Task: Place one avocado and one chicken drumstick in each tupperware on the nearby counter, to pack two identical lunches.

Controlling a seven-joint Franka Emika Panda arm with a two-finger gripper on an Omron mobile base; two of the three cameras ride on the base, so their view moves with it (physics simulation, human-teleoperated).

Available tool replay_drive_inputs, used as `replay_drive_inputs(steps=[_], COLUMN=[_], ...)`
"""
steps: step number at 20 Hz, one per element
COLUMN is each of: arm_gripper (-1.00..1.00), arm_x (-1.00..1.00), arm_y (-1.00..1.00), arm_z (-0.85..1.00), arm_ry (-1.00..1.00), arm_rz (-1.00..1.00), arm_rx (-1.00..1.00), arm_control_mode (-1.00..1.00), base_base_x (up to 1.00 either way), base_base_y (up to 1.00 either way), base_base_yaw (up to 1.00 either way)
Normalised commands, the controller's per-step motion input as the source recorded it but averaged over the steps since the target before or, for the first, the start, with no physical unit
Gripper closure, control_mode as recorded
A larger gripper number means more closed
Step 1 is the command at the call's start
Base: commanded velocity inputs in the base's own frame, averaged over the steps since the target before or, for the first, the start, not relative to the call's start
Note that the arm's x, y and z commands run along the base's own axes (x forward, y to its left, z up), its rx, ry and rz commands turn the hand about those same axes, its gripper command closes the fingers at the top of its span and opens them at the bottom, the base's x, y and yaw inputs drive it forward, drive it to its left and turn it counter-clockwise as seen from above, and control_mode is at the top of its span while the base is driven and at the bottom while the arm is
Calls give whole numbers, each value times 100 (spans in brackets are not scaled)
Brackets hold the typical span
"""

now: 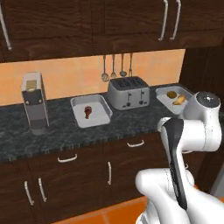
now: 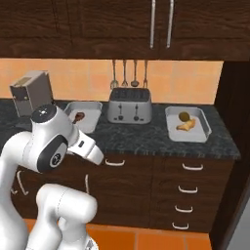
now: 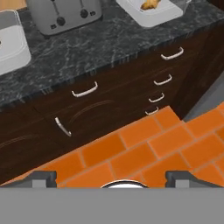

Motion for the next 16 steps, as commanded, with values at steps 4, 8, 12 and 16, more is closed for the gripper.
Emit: replay_drive_inputs(steps=[4,8,12,16], arm_gripper=[-100,-100,-100,-100], arm_x=[0,0,0,0], arm_y=[0,0,0,0], arm_z=[0,0,0,0], arm_ry=[0,0,0,0], arm_rz=[0,0,0,0], arm_rx=[0,0,0,0], arm_control_mode=[100,100,100,100], base_base_x=[-61,-54,-4,25], base_base_y=[-100,-100,-100,-100], base_base_yaw=[0,-1,0,0])
